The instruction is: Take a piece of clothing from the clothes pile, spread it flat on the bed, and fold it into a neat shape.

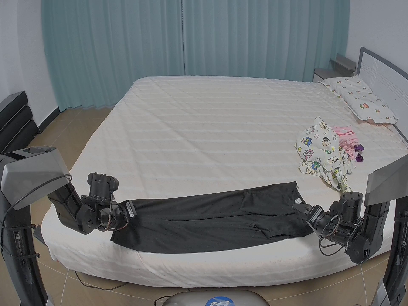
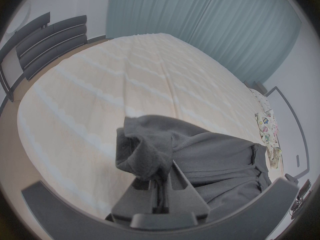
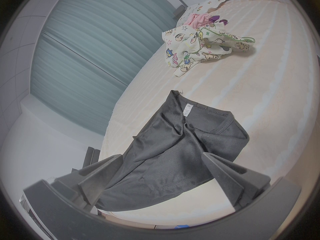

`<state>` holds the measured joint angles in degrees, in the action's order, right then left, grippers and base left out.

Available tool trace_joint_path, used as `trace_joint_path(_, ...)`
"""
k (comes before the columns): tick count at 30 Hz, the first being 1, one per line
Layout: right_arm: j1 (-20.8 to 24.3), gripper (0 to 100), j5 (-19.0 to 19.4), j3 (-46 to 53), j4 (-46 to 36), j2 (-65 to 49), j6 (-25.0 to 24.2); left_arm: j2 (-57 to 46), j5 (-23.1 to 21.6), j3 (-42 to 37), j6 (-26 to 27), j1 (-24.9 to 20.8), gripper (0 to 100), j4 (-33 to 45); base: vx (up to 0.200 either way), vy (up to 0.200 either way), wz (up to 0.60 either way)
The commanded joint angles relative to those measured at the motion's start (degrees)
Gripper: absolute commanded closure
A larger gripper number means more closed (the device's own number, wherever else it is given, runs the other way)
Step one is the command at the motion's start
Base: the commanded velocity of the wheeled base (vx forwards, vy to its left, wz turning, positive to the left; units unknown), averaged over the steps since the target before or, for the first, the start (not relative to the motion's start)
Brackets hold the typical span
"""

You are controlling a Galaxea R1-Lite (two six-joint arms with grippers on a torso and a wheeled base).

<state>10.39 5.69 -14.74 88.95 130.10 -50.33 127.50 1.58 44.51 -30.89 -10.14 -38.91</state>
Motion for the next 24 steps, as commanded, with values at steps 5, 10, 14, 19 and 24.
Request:
trace_joint_path(5, 0.25, 0, 0.02, -0.12, 1.05, -0.02, -0.03, -1.38, 3.25, 1.37, -0.13, -3.13, 100, 0.24, 0.000, 0.000, 0.00)
trace_joint_path(10, 0.25, 0, 0.11, -0.12, 1.05, -0.02, -0.11, -2.52, 5.27, 2.95, -0.49, -7.08, 100, 4.20, 0.000, -0.160, 0.00)
trace_joint_path(14, 0.25, 0, 0.11, -0.12, 1.05, -0.02, -0.20, -3.84, 5.80, 4.36, -0.57, -9.37, 100, 7.01, 0.000, -0.200, 0.00)
trace_joint_path(19, 0.25, 0, 0.11, -0.12, 1.05, -0.11, -0.20, -3.84, 7.29, 5.59, -0.57, -11.21, 100, 7.36, 0.000, -0.200, 0.00)
trace_joint_path(24, 0.25, 0, 0.11, -0.12, 1.05, -0.11, -0.20, -3.84, 8.26, 6.38, -0.57, -12.88, 100, 8.77, 0.000, -0.200, 0.00)
